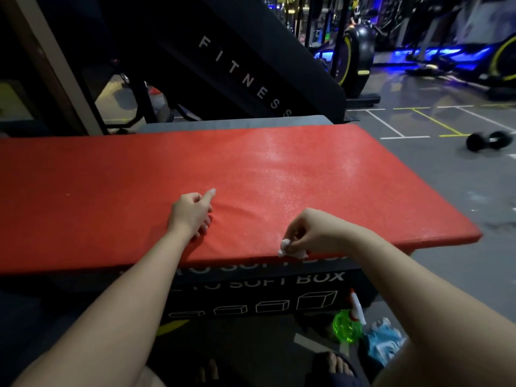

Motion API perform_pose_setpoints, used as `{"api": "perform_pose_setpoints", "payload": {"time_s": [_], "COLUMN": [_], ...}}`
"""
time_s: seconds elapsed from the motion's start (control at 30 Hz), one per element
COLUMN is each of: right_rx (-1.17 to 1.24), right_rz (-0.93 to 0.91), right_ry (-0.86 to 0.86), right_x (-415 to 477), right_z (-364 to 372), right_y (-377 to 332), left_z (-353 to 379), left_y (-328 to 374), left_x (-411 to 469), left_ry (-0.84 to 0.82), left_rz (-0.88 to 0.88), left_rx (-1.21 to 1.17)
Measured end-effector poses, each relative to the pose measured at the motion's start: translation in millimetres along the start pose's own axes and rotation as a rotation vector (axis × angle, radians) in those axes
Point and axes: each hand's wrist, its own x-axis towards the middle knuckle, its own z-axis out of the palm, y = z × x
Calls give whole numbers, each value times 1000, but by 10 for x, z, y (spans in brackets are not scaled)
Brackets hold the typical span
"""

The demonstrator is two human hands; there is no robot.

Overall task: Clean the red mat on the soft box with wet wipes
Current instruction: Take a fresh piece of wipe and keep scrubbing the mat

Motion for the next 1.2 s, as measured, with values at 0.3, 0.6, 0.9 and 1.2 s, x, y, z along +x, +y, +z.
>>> {"api": "perform_pose_setpoints", "payload": {"time_s": [0.3,0.6,0.9,1.2], "right_rx": [-6,-125,-80,-48], "right_rz": [5,-117,-105,-117], "right_ry": [147,254,65,462], "right_x": [500,1042,1222,1443], "right_z": [-138,-115,-348,-171], "right_y": [48,59,183,339], "left_z": [177,231,379,374], "left_y": [49,-16,-145,-122], "left_x": [301,692,1042,1043], "left_ry": [167,185,-71,-125], "left_rz": [432,623,438,400], "left_rx": [276,535,832,926]}}
